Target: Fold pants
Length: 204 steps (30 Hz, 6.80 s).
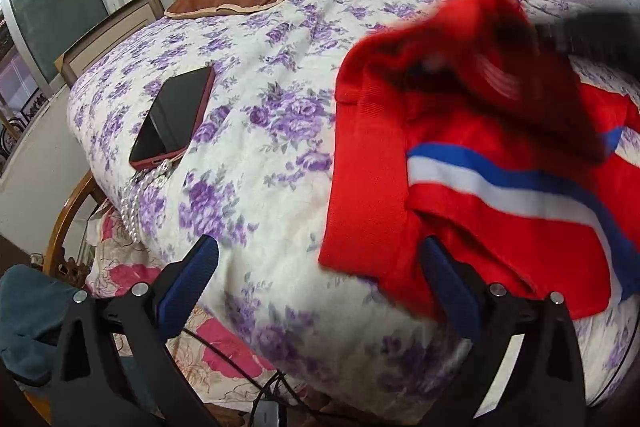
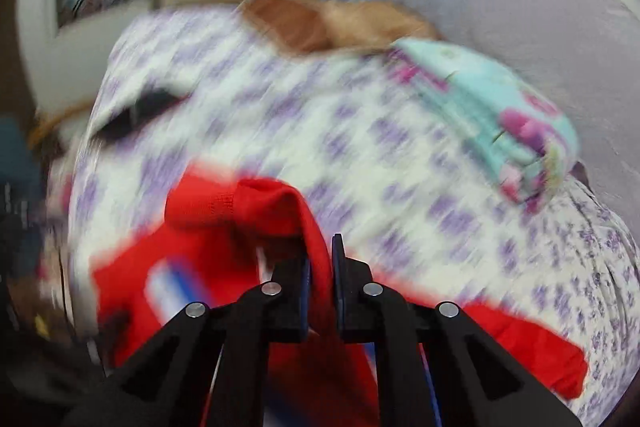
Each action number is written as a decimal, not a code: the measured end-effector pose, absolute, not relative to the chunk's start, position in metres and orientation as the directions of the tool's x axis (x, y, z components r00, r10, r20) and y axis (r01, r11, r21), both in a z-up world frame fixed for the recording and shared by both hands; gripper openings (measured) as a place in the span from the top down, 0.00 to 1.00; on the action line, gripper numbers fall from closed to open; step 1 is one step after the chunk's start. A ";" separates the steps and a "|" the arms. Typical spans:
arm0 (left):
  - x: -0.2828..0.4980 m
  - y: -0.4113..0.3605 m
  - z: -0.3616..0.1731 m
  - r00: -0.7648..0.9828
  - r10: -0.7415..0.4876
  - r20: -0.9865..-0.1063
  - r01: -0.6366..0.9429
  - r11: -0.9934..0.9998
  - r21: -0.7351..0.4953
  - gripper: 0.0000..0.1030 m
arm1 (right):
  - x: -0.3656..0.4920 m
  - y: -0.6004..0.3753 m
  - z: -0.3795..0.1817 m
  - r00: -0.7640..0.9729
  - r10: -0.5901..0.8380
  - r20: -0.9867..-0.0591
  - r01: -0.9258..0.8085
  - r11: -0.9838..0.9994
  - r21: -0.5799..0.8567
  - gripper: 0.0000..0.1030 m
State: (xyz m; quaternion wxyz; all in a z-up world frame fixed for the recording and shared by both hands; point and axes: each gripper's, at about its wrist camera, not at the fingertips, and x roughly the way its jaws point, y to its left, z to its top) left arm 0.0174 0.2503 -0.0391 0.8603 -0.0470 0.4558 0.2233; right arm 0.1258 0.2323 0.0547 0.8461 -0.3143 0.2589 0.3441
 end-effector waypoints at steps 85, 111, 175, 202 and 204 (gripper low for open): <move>0.231 0.287 -0.041 0.561 0.057 -0.826 -0.210 0.975 -0.075 0.49 | 0.302 -0.277 0.087 0.697 0.091 -0.711 0.032 0.987 0.158 0.54; 0.219 0.293 -0.009 0.624 -0.064 -0.779 -0.108 0.980 -0.167 0.64 | 0.225 -0.292 0.107 0.724 0.235 -0.648 -0.192 0.972 0.137 0.94; 0.328 0.318 0.002 0.683 0.000 -0.730 -0.305 0.909 -0.285 0.75 | 0.376 -0.266 0.099 0.698 -0.173 -0.695 0.197 0.979 -0.047 0.32; 0.338 0.303 -0.054 0.649 0.055 -0.759 -0.309 0.930 -0.197 0.55 | 0.345 -0.256 0.149 0.718 0.022 -0.696 0.064 0.993 0.098 0.94; 0.336 0.304 -0.055 0.654 0.052 -0.755 -0.310 0.928 -0.205 0.55 | 0.365 -0.257 0.131 0.733 -0.094 -0.674 0.098 0.995 -0.032 0.78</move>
